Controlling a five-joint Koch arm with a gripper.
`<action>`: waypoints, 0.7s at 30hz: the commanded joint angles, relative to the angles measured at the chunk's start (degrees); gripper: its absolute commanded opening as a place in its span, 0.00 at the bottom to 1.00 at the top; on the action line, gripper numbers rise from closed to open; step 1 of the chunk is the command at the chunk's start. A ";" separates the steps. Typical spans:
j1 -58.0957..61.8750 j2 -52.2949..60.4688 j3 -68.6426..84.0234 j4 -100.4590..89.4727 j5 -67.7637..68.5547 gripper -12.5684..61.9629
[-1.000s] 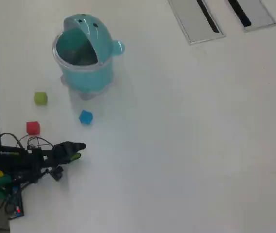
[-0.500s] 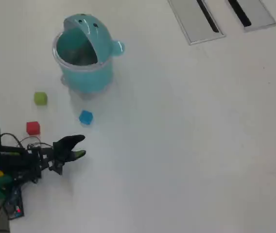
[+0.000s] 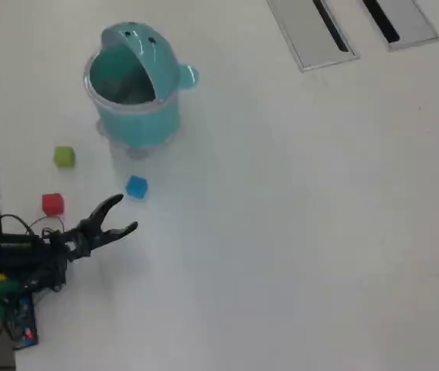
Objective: Grasp RGB lego blocks and put them in the bin one by one.
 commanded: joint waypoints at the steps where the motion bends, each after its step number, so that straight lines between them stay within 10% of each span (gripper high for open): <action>1: -0.35 4.31 -2.90 -2.81 -1.76 0.61; 21: -4.57 4.48 -39.20 21.53 -1.67 0.61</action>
